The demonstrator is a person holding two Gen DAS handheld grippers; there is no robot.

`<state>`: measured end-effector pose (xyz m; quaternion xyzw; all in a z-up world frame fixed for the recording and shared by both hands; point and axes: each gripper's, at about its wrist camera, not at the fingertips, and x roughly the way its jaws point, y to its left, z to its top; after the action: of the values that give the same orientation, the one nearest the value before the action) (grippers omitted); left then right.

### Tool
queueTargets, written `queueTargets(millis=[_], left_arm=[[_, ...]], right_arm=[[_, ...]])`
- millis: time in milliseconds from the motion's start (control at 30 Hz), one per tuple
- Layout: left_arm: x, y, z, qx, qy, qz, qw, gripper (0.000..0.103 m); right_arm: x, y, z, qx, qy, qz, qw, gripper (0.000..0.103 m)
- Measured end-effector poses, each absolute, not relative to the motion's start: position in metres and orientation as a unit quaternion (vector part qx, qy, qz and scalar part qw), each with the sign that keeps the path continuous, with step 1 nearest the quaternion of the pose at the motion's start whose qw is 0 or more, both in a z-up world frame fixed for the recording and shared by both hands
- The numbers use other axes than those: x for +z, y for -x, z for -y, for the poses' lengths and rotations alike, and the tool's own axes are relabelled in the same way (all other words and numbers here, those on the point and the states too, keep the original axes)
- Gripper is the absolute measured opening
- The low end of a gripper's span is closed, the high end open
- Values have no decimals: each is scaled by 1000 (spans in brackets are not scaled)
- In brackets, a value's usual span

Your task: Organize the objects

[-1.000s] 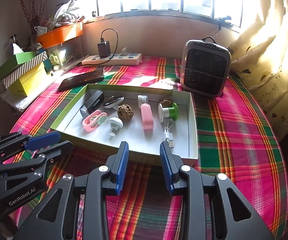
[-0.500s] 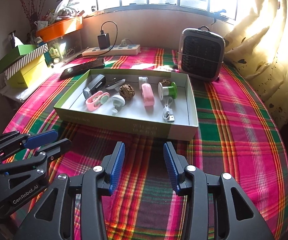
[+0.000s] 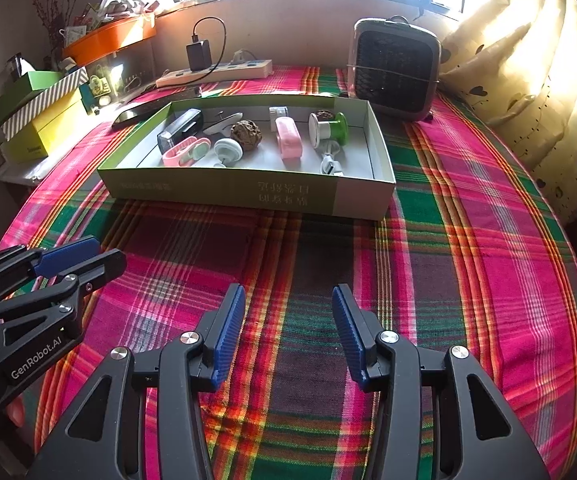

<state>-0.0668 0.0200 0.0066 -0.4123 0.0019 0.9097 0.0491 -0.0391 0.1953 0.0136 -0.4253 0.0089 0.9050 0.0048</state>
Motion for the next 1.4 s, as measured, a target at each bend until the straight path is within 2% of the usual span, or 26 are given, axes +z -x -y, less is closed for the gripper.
queueTargets(millis=[167, 233, 333, 833, 1400], left_arm=[[6, 65, -21, 910, 414, -3, 41, 29], [5, 65, -22, 908, 417, -3, 38, 30], [4, 64, -25, 907, 420, -10, 33, 30], [3, 62, -26, 907, 421, -5, 9, 39], [2, 62, -26, 907, 421, -7, 8, 42]], right_arm=[[10, 38, -196, 902, 431, -9, 7, 48], [10, 38, -196, 902, 431, -10, 12, 54], [9, 38, -198, 901, 433, -12, 15, 55], [8, 35, -200, 899, 437, -11, 28, 67], [7, 36, -202, 898, 438, -13, 32, 71]])
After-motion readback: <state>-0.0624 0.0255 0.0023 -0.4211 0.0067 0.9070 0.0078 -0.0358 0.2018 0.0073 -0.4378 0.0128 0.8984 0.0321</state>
